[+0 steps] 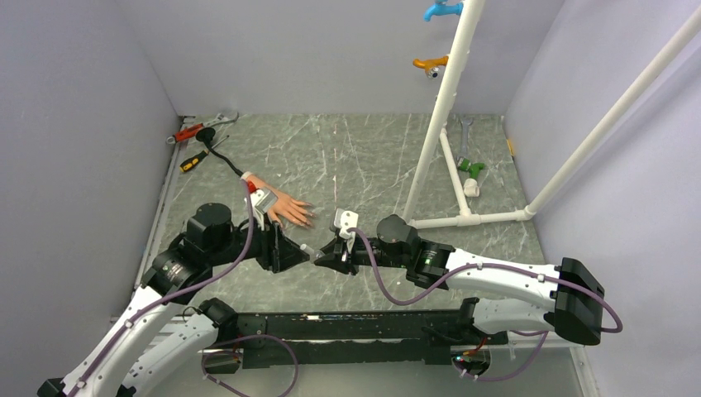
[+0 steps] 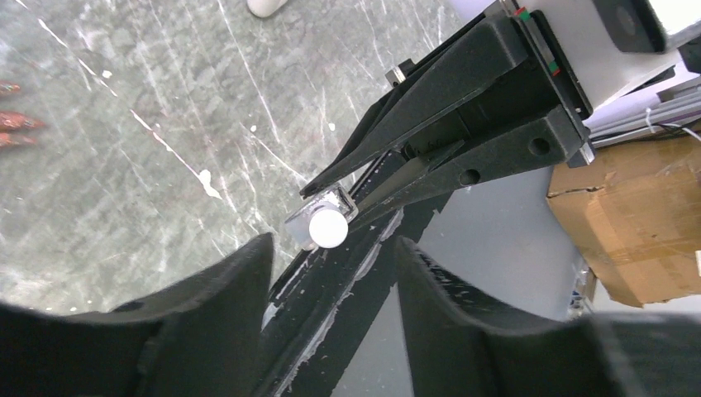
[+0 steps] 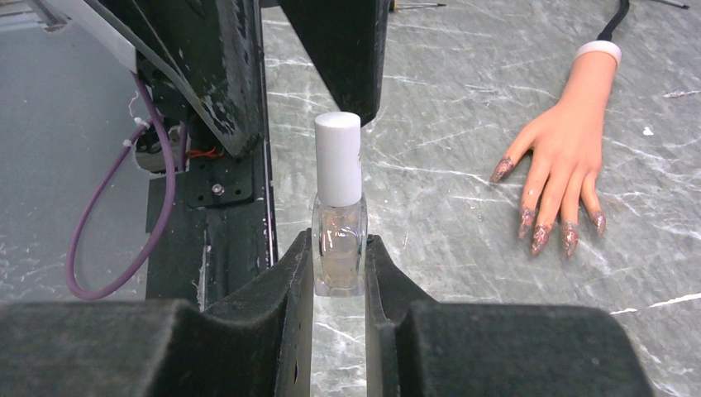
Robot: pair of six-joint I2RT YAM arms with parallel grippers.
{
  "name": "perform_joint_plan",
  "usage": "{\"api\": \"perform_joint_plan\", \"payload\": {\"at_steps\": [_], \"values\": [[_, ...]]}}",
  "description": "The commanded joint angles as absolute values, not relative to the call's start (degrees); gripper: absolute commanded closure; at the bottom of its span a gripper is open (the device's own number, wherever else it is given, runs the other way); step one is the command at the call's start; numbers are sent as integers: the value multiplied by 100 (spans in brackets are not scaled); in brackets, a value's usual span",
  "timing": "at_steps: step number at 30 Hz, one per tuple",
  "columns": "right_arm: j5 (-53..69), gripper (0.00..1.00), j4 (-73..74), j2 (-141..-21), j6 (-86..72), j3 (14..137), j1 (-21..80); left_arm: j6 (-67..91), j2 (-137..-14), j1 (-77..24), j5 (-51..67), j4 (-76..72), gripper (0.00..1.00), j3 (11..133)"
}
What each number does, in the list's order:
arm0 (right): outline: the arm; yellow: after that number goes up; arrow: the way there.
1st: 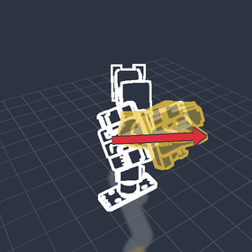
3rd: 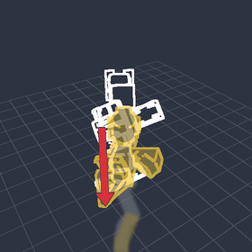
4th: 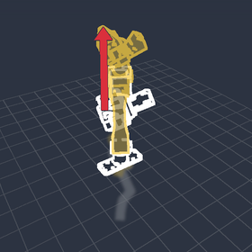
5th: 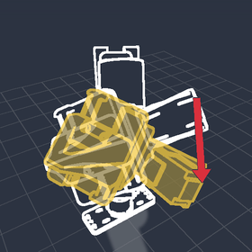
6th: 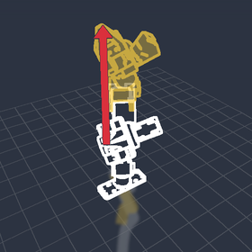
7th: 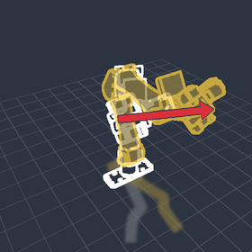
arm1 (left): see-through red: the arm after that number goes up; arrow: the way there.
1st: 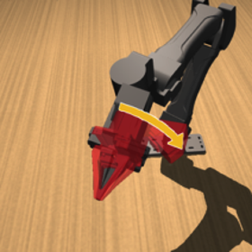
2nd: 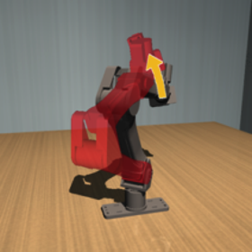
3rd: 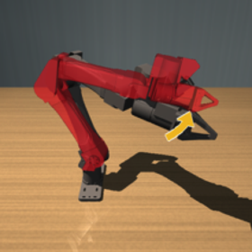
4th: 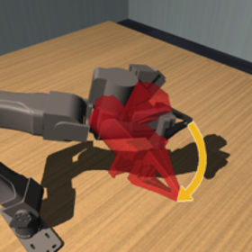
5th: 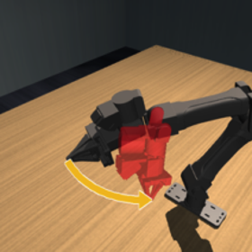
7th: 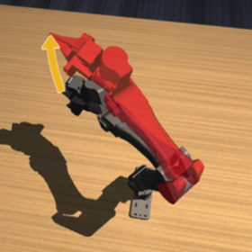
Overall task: Paint the nails
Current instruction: Close the nail polish bottle, then screw the nail polish bottle.
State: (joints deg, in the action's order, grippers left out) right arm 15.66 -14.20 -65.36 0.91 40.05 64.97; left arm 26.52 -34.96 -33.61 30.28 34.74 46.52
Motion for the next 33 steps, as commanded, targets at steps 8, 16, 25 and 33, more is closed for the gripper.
{"api": "perform_joint_plan", "payload": {"at_steps": [8, 16, 25, 33], "values": [[1582, 100, -1735, -6527, 74, 4060, 6517, 2808, -3570, -3632, 3113, 2980, 51, 4411], [1597, 100, -1717, -6606, 83, 4104, 6523, 2721, -3666, -3851, 2669, 3046, 50, 4499], [1581, 100, -1715, -6572, 88, 4086, 6521, 2659, -3648, -3941, 2144, 3145, 51, 4598], [1591, 100, -1715, -6608, 100, 4096, 6521, 2647, -3678, -3987, 2188, 3103, 50, 4652]]}}
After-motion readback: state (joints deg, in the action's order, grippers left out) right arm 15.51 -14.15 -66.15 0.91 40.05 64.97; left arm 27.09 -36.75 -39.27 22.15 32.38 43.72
